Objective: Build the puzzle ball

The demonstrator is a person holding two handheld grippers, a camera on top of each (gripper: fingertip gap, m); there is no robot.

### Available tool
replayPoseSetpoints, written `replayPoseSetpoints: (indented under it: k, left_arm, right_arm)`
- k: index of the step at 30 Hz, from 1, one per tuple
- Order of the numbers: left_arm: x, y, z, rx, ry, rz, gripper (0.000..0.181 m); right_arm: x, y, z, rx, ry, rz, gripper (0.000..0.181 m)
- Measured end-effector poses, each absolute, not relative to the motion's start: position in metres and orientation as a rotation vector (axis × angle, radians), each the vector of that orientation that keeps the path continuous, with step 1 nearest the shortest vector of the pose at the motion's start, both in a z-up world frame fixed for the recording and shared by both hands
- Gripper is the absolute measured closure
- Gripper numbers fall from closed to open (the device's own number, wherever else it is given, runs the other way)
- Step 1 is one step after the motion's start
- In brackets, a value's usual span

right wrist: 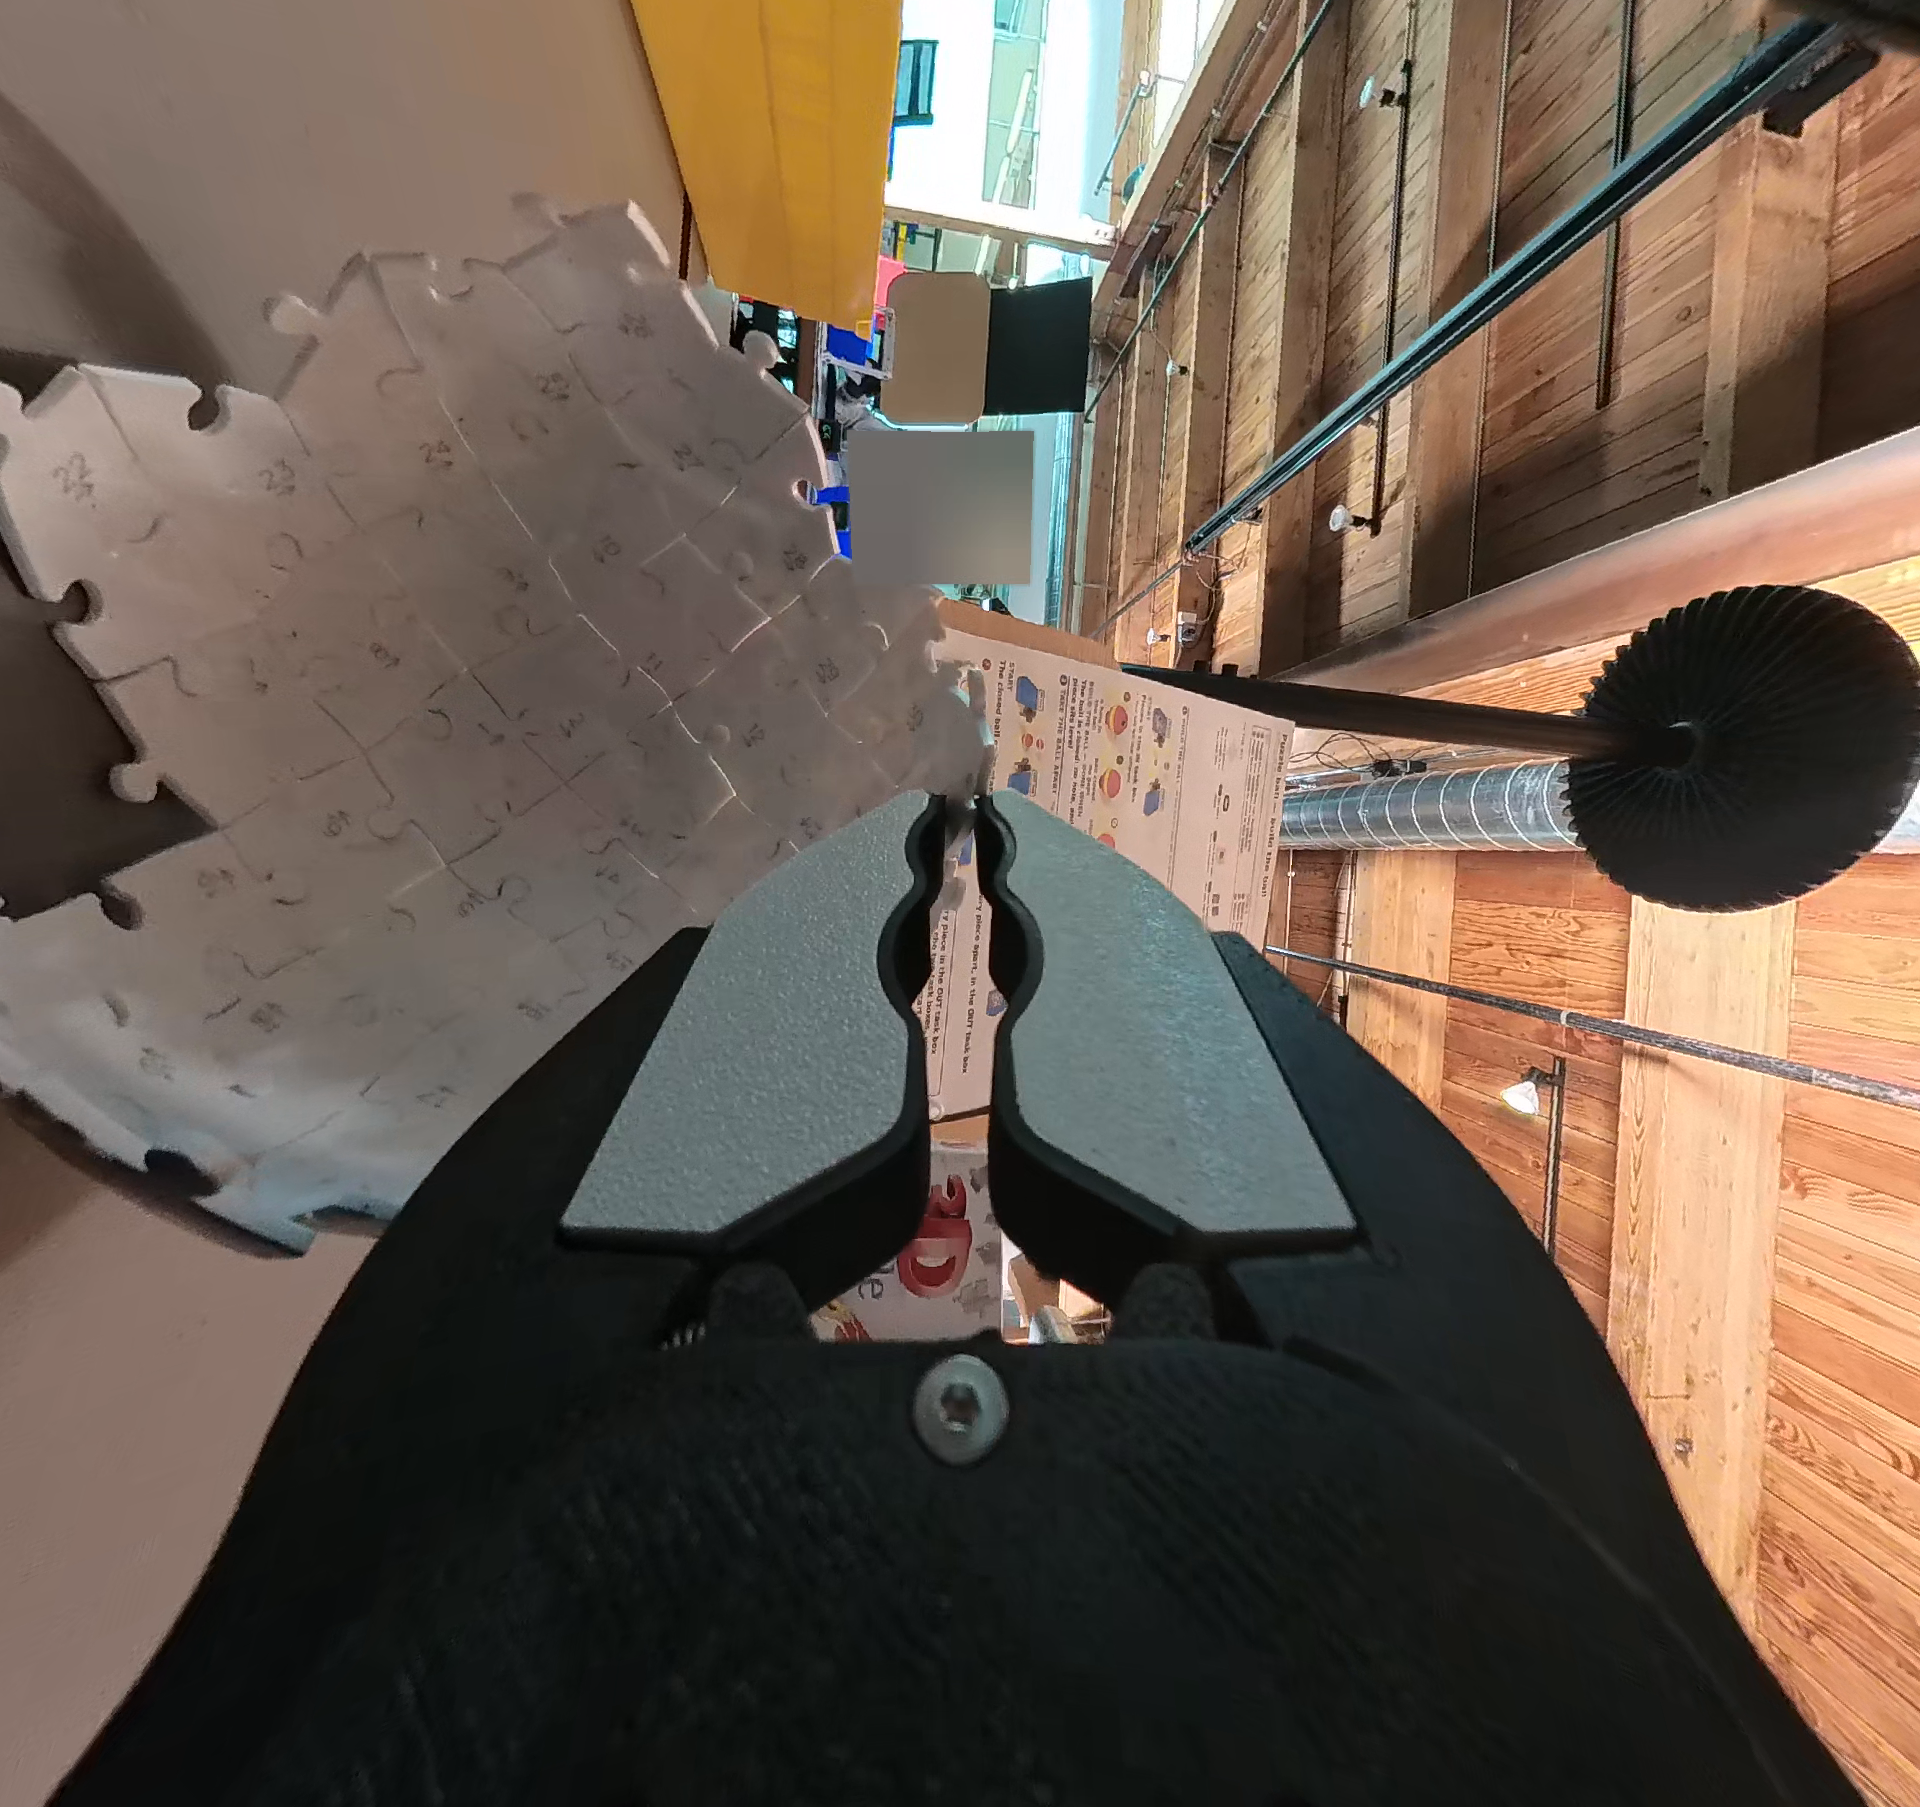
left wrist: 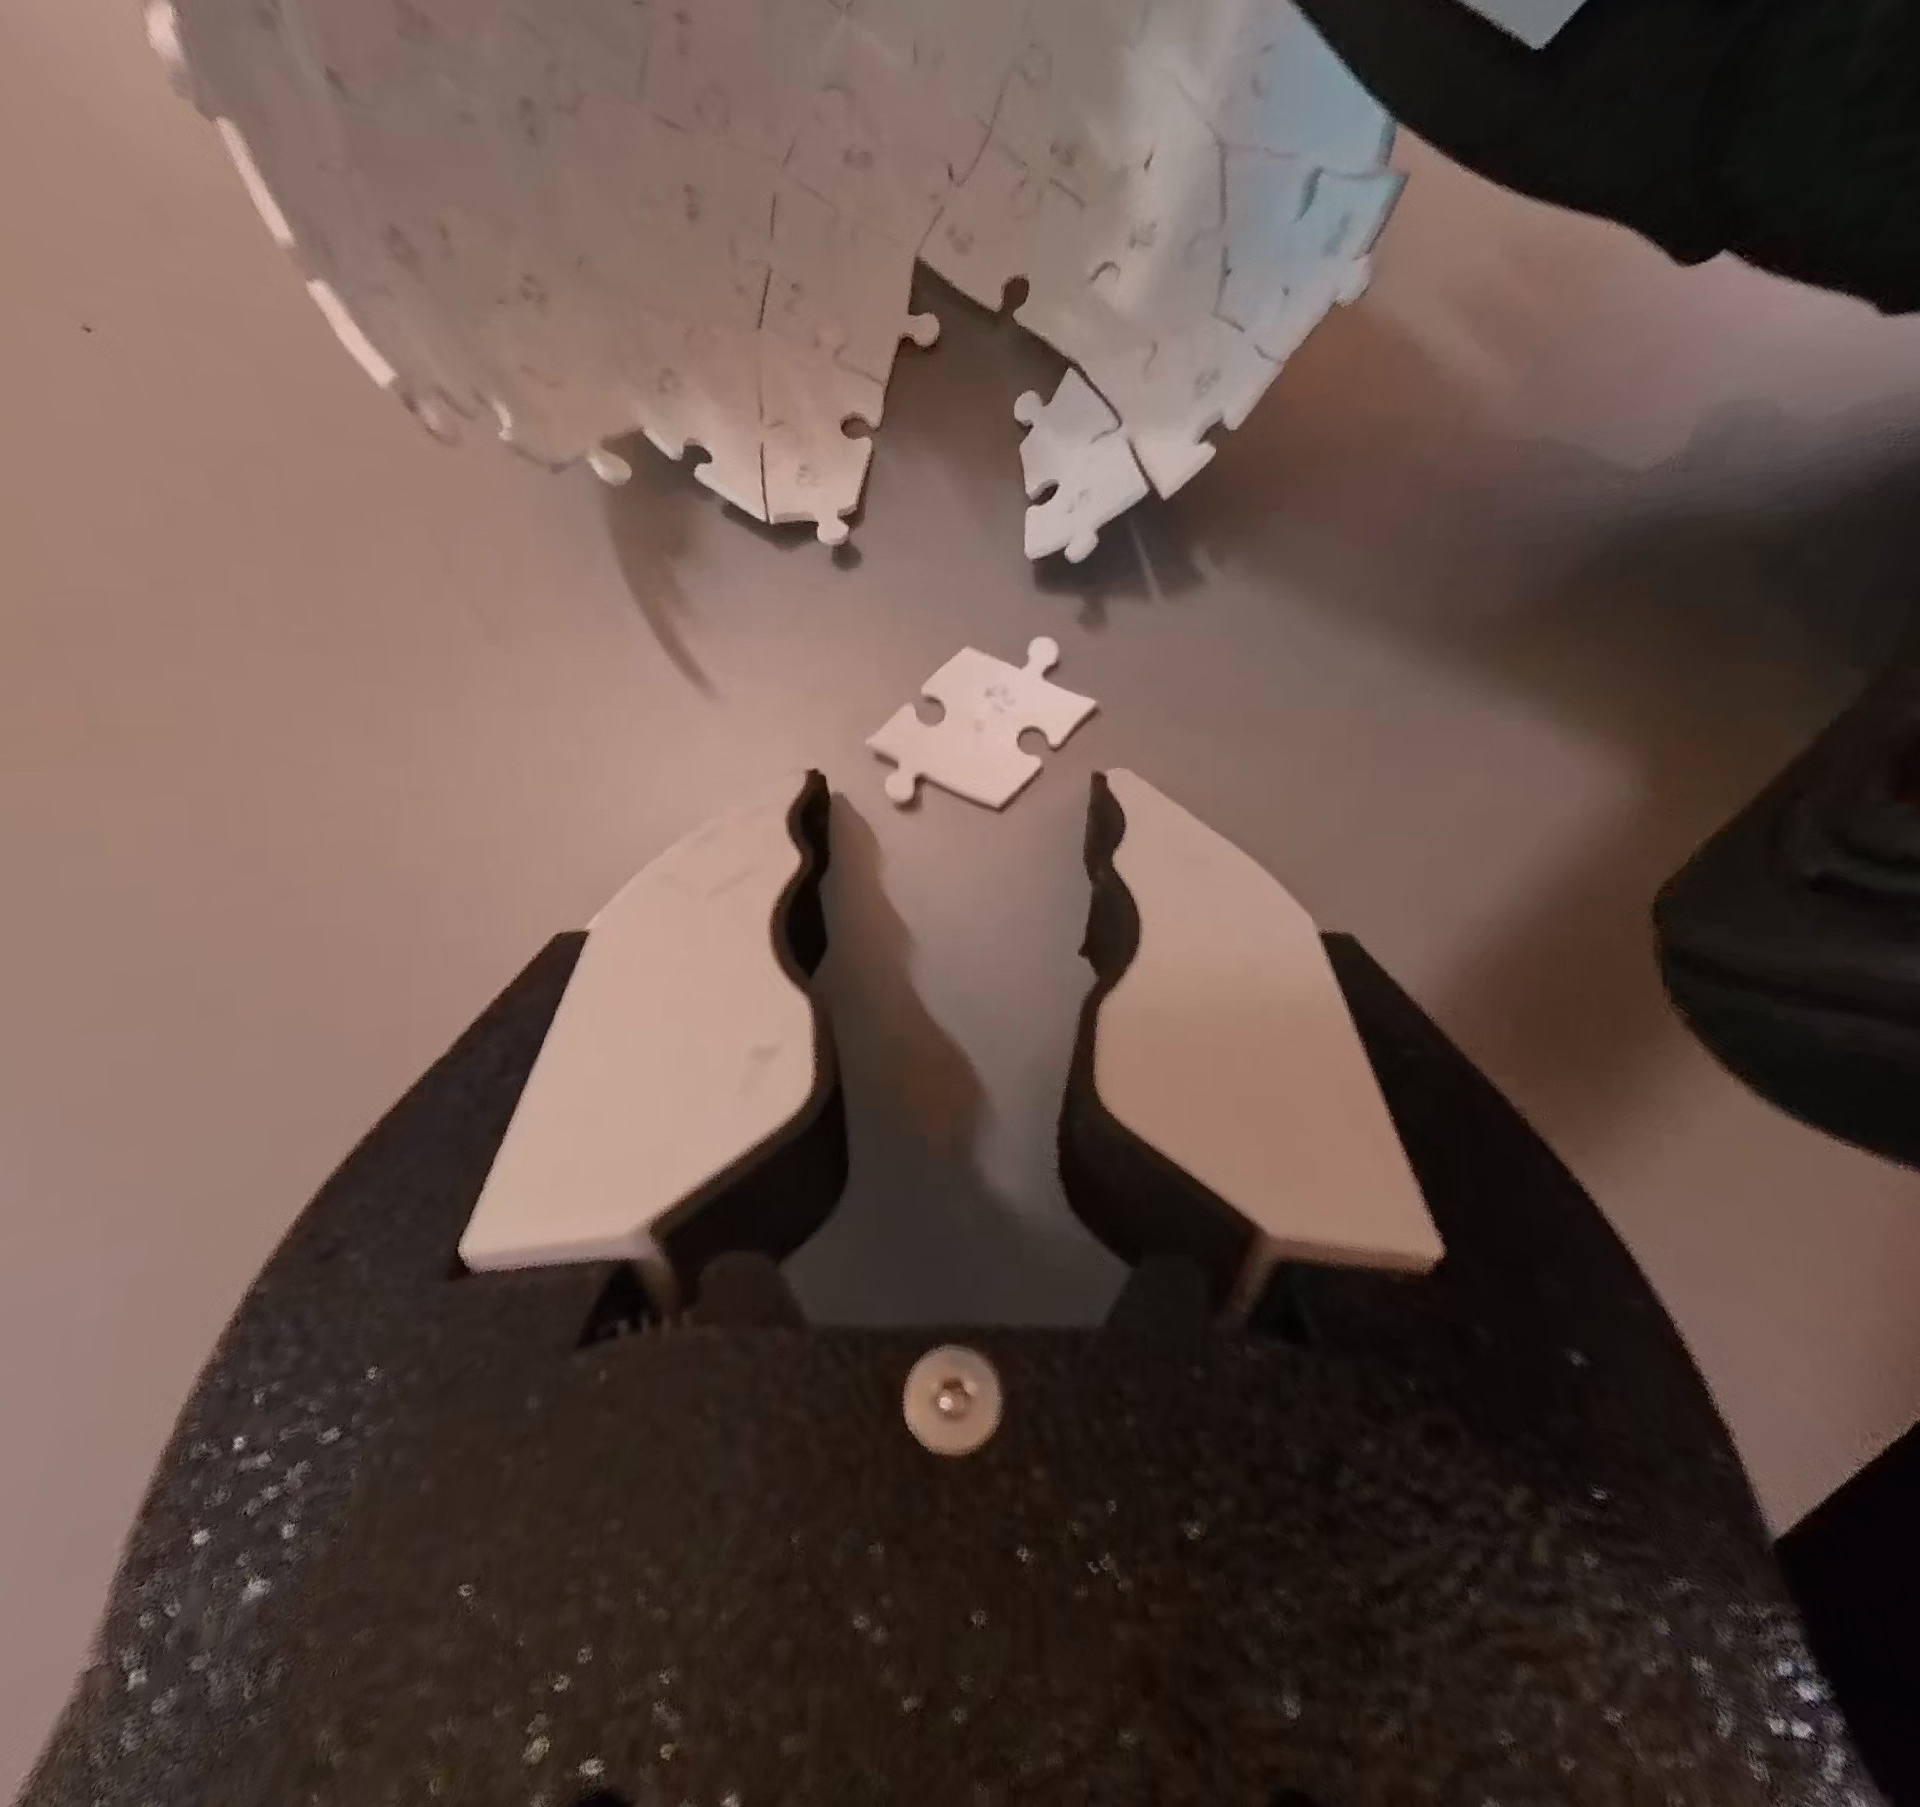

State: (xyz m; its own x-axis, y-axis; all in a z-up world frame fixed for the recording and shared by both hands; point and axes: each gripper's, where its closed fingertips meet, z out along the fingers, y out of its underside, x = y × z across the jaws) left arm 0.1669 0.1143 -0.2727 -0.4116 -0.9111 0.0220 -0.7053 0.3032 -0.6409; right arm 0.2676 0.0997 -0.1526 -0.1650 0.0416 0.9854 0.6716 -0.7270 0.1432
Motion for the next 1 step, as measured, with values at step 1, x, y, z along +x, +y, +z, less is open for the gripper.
replayPoseSetpoints:
  k: [1]
  left_arm:
    - [0.1673,0.1126,-0.2717,-1.460,2.228,-0.833,0.134]
  right_arm:
    - [0.2672,0.1002,-0.1526,-1.672,-0.811,-1.942,0.176]
